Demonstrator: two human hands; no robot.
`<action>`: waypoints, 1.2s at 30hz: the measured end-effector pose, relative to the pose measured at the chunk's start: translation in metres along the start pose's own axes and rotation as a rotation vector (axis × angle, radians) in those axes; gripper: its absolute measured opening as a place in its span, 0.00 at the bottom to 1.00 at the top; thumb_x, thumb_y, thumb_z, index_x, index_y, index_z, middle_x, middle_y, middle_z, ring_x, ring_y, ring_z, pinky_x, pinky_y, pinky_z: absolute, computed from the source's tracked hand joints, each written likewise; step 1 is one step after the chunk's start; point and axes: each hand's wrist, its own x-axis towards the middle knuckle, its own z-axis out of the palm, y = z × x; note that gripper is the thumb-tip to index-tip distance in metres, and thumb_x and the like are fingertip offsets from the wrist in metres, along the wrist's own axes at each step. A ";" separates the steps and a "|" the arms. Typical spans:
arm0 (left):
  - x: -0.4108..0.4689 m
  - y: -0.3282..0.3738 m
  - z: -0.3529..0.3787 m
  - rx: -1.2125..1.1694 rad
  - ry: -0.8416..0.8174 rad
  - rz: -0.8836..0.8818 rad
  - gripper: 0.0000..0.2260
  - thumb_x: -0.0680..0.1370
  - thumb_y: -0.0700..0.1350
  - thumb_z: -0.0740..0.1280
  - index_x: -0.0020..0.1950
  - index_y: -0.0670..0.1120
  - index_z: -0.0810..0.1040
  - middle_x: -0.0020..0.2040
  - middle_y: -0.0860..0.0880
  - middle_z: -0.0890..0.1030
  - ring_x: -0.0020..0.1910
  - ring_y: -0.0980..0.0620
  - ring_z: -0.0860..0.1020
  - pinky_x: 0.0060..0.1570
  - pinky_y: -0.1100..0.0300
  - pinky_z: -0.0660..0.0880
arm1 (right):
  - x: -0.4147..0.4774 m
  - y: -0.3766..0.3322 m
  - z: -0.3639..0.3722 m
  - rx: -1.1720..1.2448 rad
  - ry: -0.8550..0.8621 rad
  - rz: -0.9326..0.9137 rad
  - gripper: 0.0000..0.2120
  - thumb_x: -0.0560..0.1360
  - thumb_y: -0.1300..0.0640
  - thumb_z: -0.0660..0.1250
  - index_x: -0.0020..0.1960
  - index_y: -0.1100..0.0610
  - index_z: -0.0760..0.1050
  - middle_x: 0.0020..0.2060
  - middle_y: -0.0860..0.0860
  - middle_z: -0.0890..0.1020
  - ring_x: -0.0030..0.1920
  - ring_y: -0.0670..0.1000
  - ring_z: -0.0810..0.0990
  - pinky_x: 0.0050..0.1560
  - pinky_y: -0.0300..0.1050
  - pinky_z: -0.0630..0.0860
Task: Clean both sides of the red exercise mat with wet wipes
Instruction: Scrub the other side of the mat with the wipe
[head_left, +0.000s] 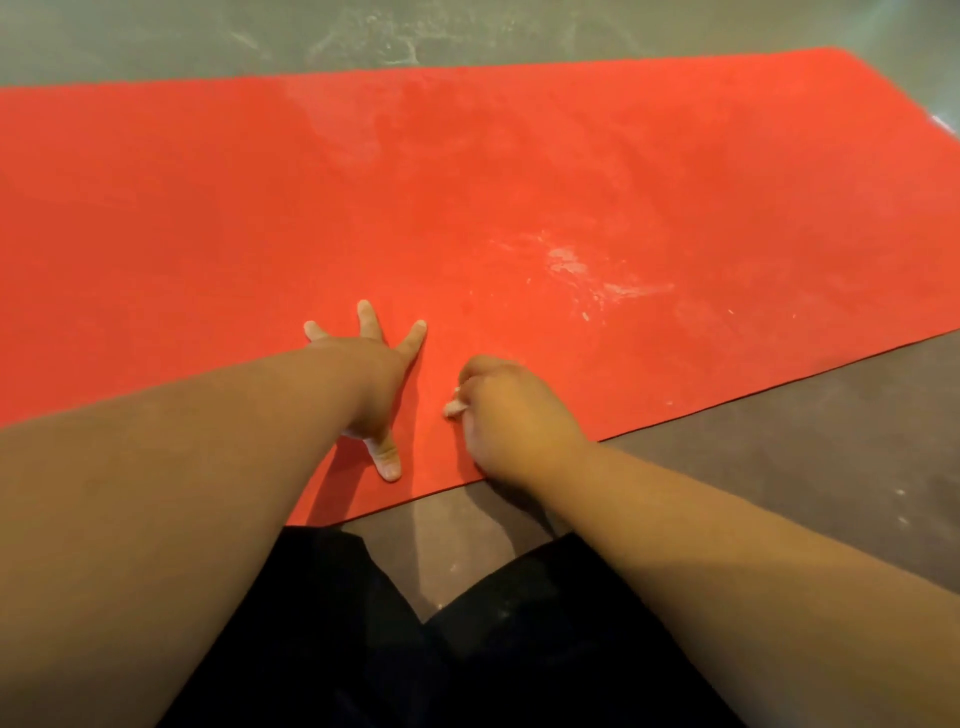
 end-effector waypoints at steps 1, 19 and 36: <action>0.000 0.000 0.000 -0.006 -0.001 0.002 0.68 0.57 0.61 0.80 0.71 0.59 0.24 0.74 0.40 0.27 0.70 0.21 0.46 0.67 0.34 0.60 | 0.007 0.013 -0.006 -0.006 0.022 0.075 0.07 0.75 0.60 0.63 0.48 0.60 0.79 0.49 0.54 0.79 0.53 0.56 0.78 0.52 0.45 0.73; 0.008 0.000 -0.001 -0.047 -0.018 -0.007 0.69 0.57 0.60 0.81 0.68 0.60 0.21 0.72 0.40 0.25 0.69 0.19 0.44 0.66 0.31 0.61 | 0.020 0.059 -0.032 -0.082 0.169 0.300 0.07 0.76 0.60 0.64 0.48 0.59 0.82 0.49 0.58 0.79 0.49 0.59 0.77 0.45 0.45 0.67; 0.005 -0.011 -0.011 0.139 0.037 0.084 0.62 0.65 0.58 0.78 0.73 0.56 0.27 0.74 0.36 0.30 0.72 0.33 0.62 0.68 0.46 0.65 | 0.011 0.009 -0.004 -0.122 0.211 0.259 0.11 0.77 0.61 0.61 0.50 0.63 0.81 0.49 0.60 0.75 0.51 0.61 0.74 0.54 0.48 0.68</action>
